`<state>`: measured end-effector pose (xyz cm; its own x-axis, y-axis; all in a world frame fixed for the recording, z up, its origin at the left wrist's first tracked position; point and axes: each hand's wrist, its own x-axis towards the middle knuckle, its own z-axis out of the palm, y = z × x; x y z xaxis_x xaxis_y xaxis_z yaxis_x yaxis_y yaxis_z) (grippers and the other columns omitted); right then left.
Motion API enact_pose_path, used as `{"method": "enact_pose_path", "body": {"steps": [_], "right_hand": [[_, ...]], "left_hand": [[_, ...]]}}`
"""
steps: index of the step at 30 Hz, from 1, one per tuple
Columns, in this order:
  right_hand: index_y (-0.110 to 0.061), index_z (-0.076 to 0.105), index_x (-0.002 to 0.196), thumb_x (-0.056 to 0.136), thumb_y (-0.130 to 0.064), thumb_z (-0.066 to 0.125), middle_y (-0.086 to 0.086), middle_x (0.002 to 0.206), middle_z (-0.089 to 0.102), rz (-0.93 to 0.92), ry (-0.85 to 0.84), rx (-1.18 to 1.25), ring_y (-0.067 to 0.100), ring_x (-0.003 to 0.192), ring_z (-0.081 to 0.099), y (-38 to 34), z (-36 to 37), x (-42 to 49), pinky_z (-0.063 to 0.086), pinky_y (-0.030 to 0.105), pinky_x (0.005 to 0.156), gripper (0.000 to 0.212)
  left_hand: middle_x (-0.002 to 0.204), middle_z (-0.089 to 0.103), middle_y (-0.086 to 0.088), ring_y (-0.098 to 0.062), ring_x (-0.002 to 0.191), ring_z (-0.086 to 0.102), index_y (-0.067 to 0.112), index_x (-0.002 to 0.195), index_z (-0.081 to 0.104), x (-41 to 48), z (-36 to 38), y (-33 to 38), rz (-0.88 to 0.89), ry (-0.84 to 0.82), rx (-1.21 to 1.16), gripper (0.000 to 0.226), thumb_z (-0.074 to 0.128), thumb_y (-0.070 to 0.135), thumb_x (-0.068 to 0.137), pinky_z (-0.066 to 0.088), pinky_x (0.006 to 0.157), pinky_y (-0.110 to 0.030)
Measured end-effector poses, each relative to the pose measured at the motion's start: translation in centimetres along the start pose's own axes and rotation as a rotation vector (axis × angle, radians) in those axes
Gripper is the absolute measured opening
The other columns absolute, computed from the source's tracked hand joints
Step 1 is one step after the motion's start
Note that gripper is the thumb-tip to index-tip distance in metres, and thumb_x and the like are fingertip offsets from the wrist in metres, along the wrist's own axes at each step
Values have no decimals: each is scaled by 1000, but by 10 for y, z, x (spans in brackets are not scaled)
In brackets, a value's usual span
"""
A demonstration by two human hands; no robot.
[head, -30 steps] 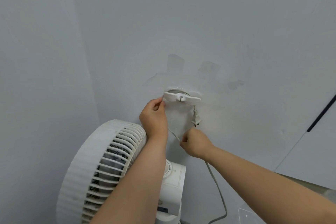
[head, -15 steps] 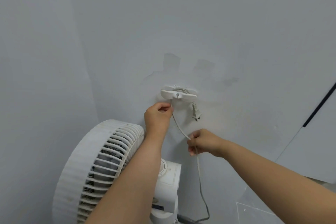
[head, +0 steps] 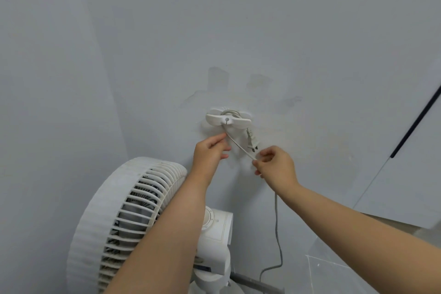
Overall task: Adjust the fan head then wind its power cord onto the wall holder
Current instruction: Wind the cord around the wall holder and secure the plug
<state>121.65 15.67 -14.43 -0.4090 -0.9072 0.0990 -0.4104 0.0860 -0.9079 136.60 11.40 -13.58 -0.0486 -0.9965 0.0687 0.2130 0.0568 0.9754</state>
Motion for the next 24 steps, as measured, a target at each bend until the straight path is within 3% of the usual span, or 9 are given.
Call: {"method": "enact_pose_path", "body": {"steps": [4,6,10,15,17,20,24], "right_hand": [[-22,49,115,80,-5,66,-6,90,58,-191,-7,-94,22,71,60,-3,-3,-8,52,34,71,43],[-21,51,121,84,-9,65,-6,90,58,-241,-27,-111,12,68,53,-8,-1,-9,47,28,73,42],[-10,57,118,88,-14,61,-9,76,52,-188,-11,-60,2,66,49,-16,0,-5,37,7,61,30],[-13,55,99,80,-12,70,-5,77,55,-110,6,37,12,70,54,-20,-1,-1,43,16,62,24],[-13,54,93,80,-13,71,0,83,60,-76,5,77,16,61,57,-20,-1,-2,45,17,52,22],[-9,55,93,80,-12,72,1,77,63,-20,3,113,11,41,55,-23,-2,-3,33,12,33,21],[-6,58,97,77,-6,74,1,70,60,37,0,184,3,32,48,-27,-4,0,33,12,33,25]], "left_hand": [[83,59,-6,-18,76,61,6,112,59,-3,1,4,-101,-65,-160,26,45,-2,91,51,67,-26],[90,61,-8,-21,81,62,5,111,57,-4,0,6,-155,-110,-275,26,42,-4,92,51,71,-27],[101,62,-13,-25,94,63,-1,119,51,-5,-3,8,-210,-178,-440,31,36,-3,92,51,85,-31],[104,63,-15,-32,105,59,-3,124,47,-5,-7,9,-250,-204,-509,35,31,3,94,49,89,-31],[103,65,-15,-28,99,63,-3,124,48,-5,-9,9,-254,-208,-499,35,32,5,94,50,86,-30],[101,66,-13,-22,90,68,2,120,53,-4,-10,8,-225,-200,-456,32,33,8,95,54,80,-27],[91,63,-8,-23,83,65,2,114,60,-5,-4,6,-138,-136,-302,28,42,8,94,51,77,-30]]}}
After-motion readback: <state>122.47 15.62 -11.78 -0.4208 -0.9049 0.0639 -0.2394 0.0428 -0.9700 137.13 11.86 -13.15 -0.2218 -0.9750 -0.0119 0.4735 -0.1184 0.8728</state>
